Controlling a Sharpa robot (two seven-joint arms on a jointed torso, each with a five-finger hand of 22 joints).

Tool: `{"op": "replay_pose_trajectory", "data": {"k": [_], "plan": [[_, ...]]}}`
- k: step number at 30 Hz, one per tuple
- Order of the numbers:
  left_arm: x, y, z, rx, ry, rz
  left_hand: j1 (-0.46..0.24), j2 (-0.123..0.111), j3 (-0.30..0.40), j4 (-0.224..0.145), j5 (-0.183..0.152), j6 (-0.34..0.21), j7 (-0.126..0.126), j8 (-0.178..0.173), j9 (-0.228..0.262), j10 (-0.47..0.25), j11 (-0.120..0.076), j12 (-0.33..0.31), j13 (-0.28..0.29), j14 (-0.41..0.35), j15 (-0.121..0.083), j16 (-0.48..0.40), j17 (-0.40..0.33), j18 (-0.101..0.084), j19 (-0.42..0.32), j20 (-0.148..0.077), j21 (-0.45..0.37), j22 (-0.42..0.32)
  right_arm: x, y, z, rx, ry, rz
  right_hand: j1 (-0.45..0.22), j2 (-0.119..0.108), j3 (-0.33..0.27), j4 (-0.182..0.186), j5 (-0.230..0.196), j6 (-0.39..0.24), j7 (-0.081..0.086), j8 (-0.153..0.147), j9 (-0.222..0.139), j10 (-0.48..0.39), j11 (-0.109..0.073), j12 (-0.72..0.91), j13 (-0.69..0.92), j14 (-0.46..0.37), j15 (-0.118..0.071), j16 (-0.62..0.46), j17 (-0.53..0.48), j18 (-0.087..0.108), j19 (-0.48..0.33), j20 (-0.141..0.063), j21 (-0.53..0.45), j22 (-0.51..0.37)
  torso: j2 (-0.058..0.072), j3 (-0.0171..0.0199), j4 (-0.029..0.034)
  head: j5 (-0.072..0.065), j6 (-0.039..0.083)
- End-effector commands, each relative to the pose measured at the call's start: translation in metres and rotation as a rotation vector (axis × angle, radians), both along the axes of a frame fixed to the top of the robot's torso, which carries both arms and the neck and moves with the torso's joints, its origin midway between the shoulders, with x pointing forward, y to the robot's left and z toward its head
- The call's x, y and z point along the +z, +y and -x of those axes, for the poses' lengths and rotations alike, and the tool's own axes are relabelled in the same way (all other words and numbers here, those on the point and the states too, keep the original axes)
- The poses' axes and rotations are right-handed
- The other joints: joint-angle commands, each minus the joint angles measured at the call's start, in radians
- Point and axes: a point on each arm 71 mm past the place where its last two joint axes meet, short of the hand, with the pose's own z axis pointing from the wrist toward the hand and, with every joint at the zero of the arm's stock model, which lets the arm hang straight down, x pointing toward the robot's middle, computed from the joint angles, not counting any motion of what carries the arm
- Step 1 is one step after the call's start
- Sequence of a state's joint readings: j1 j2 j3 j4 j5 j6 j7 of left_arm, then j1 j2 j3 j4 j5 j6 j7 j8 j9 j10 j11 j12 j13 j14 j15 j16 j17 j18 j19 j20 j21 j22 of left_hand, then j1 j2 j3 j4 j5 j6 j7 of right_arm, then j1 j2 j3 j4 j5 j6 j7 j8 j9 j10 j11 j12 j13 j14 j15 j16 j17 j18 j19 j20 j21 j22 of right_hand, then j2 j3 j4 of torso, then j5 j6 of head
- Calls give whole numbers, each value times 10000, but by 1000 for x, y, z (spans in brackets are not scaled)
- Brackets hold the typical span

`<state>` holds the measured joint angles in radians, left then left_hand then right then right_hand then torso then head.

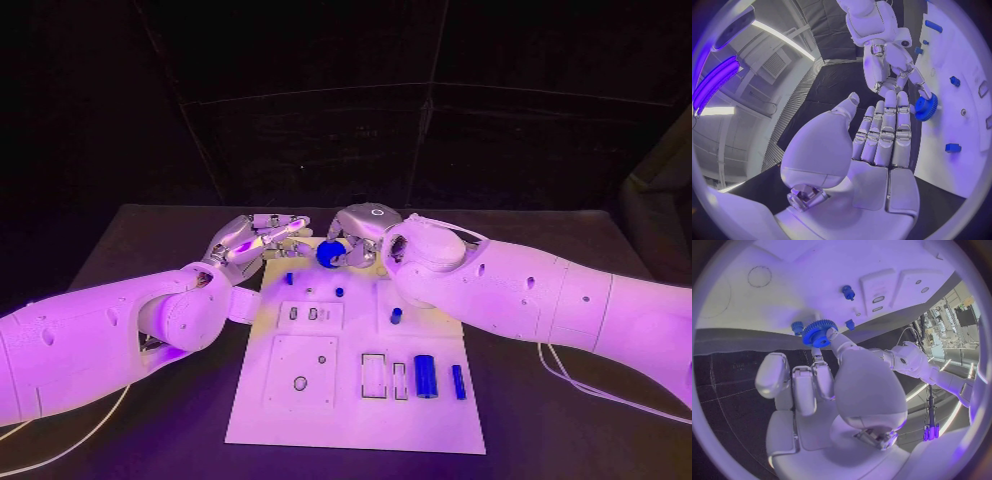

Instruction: Assemble the parts on the task board

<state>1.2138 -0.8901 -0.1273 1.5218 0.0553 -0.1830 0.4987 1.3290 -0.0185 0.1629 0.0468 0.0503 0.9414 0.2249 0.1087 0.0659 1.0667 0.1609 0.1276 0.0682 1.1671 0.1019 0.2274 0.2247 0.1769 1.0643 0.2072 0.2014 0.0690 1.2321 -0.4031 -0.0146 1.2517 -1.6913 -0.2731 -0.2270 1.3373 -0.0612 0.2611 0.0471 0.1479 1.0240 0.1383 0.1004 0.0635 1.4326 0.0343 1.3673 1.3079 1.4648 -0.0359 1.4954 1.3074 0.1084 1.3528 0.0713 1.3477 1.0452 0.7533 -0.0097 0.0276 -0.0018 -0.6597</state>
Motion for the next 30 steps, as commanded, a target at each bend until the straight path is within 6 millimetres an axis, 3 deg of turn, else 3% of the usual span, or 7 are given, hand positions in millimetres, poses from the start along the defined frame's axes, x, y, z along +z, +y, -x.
{"op": "replay_pose_trajectory", "data": {"k": [1, 9, 11, 13, 20, 26, 30], "plan": [[1, -2, 0, -104, 12, 56, -22, 85, 1, -37, -13, -68, 3, -59, -7, -85, 13, -48, -15, -76, 8, -41, 9, 48, 46, 25, -62, -11, -3, 1, -1, -144, 117, 653, -129, -9, 92, 5, 51, 285, -90, -57, 25, -18, 65, -56, 241, 703, 17, 23, 802, -105, 75, -6, 67, -1, -5, 11, -3, 26, -7], [1, -2, 0, -94, -2, 59, -24, 87, 2, -38, -13, -68, 4, -60, -7, -85, 13, -48, -15, -76, 8, -41, 10, 48, 47, 25, -64, -11, -5, 4, -1, -137, 248, 834, -349, -202, 62, 20, 152, 130, -34, -190, 18, -77, 116, -146, 174, 693, 57, 5, 770, -104, 65, 27, 63, -16, -6, 1, -11, 30, -28], [1, -1, 0, -90, 3, 55, -27, 91, 5, -40, -13, -68, 5, -60, -6, -86, 13, -47, -14, -76, 8, -42, 12, 48, 48, 25, -67, -11, -5, 4, -1, -161, 235, 826, -536, -406, -50, 51, 582, -17, 2, -286, 15, -257, 151, -402, -82, 676, 89, -28, 701, -92, 21, 53, 23, -95, -5, 4, -10, 36, -38], [1, -1, 0, -90, 6, 54, -27, 91, 5, -40, -13, -68, 5, -60, -6, -86, 13, -47, -14, -76, 8, -42, 12, 48, 48, 25, -67, -11, -5, 3, -2, -195, 216, 811, -608, -510, -116, 53, 722, -161, 29, -350, 8, -333, 175, -515, -190, 666, 107, -48, 663, -86, 1, 71, 4, -127, -6, 4, -13, 48, -48], [1, 0, 0, -74, 14, 41, -27, 91, 5, -40, -13, -68, 5, -60, -6, -86, 13, -47, -14, -76, 8, -42, 12, 48, 48, 25, -67, -11, -6, 3, -4, -217, 257, 782, -894, -727, -428, 177, 716, -617, 104, -382, 12, -551, 253, -851, -501, 643, 176, -98, 579, -65, -69, 140, -64, -242, -3, 0, -16, 32, -70], [1, -1, -1, -76, 13, 40, -27, 97, 11, -47, -13, -70, 7, -62, -6, -89, 15, -47, -14, -76, 8, -44, 16, 49, 50, 26, -73, -12, -6, 3, -4, -216, 302, 774, -1257, -886, -1022, 608, 660, -838, 154, -362, 30, -568, 305, -900, -528, 647, 225, -103, 589, -61, -84, 194, -81, -266, -5, 10, -7, 26, -86], [1, 0, -1, -66, 16, 33, -27, 97, 11, -47, -13, -70, 7, -62, -6, -89, 15, -47, -14, -76, 8, -44, 16, 49, 50, 26, -73, -12, -6, 2, -5, -251, 353, 763, -1274, -851, -1423, 964, 698, -891, 170, -344, 42, -560, 327, -892, -504, 652, 245, -98, 610, -61, -78, 215, -76, -258, -6, 11, -12, 25, -83]]}}
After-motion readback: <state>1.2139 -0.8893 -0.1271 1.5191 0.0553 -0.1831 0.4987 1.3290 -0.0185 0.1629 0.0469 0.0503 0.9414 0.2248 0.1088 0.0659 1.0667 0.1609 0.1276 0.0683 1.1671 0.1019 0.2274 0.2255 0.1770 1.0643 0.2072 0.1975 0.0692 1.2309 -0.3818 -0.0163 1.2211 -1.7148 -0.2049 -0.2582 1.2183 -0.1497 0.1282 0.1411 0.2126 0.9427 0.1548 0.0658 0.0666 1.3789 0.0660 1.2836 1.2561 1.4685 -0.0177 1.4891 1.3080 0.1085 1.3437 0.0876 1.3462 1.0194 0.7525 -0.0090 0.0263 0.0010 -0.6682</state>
